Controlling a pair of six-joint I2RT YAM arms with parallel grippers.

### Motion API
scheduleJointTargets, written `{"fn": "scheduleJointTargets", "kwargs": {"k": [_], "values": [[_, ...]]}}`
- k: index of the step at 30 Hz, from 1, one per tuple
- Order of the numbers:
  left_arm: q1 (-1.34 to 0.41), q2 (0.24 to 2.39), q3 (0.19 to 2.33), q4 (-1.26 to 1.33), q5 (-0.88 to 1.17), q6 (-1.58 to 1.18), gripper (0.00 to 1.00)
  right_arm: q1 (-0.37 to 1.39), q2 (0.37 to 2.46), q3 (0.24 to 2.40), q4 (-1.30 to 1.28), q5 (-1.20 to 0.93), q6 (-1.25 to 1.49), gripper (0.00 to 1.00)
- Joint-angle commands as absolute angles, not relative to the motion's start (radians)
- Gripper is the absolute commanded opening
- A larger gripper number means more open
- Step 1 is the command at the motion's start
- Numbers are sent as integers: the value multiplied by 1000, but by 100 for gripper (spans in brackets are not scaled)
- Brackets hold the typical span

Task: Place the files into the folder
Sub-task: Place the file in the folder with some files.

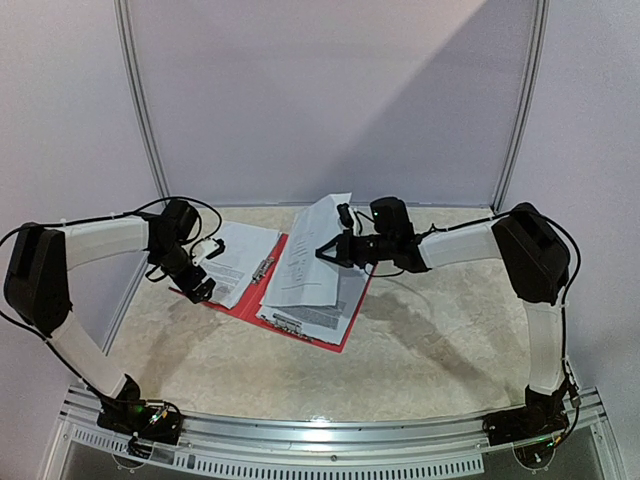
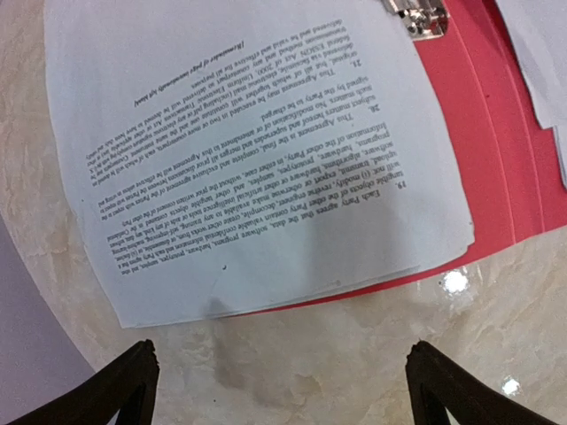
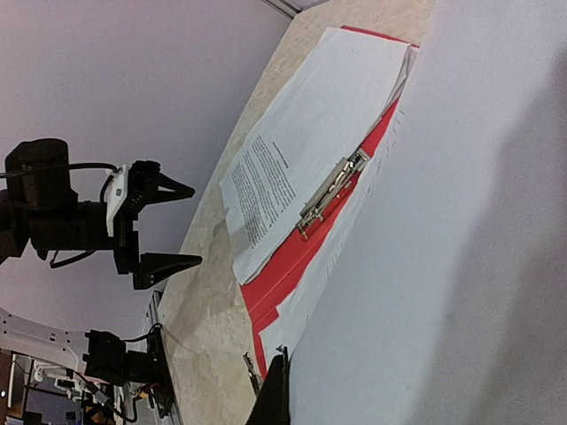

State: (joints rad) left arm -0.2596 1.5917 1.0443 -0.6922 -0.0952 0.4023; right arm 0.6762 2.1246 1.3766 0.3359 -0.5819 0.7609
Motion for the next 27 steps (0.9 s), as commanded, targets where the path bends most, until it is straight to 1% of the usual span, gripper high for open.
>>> {"fn": "scheduleJointTargets", "kwargs": {"k": [1, 14, 23, 27], "values": [[-248, 1604, 1036, -599, -96, 376, 100, 669, 2151, 1341, 352, -573, 733, 0], [-249, 1600, 1019, -585, -72, 353, 100, 677, 2114, 1170, 525, -511, 837, 0], [-250, 1596, 1020, -585, -71, 354, 100, 721, 2096, 1121, 604, -419, 913, 0], [-248, 1592, 1020, -582, -70, 356, 100, 727, 2090, 1104, 621, -415, 922, 0]]}}
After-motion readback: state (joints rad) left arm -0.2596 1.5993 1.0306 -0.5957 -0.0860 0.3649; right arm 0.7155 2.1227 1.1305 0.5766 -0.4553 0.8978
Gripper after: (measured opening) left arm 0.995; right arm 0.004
